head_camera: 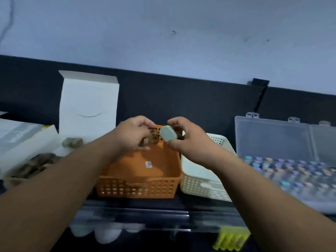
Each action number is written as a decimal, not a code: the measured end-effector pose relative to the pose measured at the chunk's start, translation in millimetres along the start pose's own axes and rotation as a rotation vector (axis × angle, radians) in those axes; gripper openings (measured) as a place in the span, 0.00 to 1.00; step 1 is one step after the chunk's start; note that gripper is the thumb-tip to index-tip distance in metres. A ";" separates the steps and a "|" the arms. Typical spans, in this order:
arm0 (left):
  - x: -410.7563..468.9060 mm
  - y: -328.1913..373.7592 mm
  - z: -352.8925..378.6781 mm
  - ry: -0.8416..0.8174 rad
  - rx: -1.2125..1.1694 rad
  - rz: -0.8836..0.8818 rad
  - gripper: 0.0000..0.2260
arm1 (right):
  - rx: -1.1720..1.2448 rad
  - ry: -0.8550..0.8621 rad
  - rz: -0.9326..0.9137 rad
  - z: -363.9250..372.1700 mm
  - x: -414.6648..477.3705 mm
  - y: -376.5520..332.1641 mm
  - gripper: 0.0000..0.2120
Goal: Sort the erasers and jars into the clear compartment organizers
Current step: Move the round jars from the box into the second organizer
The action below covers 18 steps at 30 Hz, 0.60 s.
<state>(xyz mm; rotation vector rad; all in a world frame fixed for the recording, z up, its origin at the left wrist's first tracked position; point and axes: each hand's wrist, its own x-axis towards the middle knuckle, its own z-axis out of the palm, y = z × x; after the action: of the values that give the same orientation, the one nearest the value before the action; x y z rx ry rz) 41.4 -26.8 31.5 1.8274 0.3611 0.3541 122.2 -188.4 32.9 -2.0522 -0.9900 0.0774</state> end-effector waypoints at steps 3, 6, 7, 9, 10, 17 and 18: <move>-19.0 24.2 63.5 -0.089 -0.148 0.001 0.09 | 0.060 0.050 0.025 -45.4 -45.9 29.5 0.24; -39.8 43.6 131.5 -0.212 -0.149 0.045 0.14 | 0.085 0.111 0.101 -92.9 -96.9 62.5 0.24; -45.3 48.2 153.3 -0.235 -0.098 0.066 0.17 | 0.085 0.128 0.128 -107.3 -113.0 72.5 0.26; -56.3 56.6 196.6 -0.265 0.039 0.126 0.21 | 0.058 0.169 0.171 -134.3 -143.8 92.3 0.29; -61.0 60.7 217.9 -0.279 0.086 0.151 0.22 | 0.032 0.197 0.188 -146.9 -157.8 103.0 0.29; -73.5 93.3 359.1 -0.455 0.150 0.272 0.17 | -0.026 0.376 0.308 -233.5 -247.5 163.3 0.21; -73.5 98.1 373.3 -0.479 0.166 0.290 0.17 | -0.023 0.401 0.331 -242.2 -255.5 171.0 0.20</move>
<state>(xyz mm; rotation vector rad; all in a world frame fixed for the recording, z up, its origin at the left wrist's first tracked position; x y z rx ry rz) 137.2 -407.7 19.4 2.0600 -0.2143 0.0752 144.8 -577.6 -2.1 -2.1236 -0.4052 -0.1678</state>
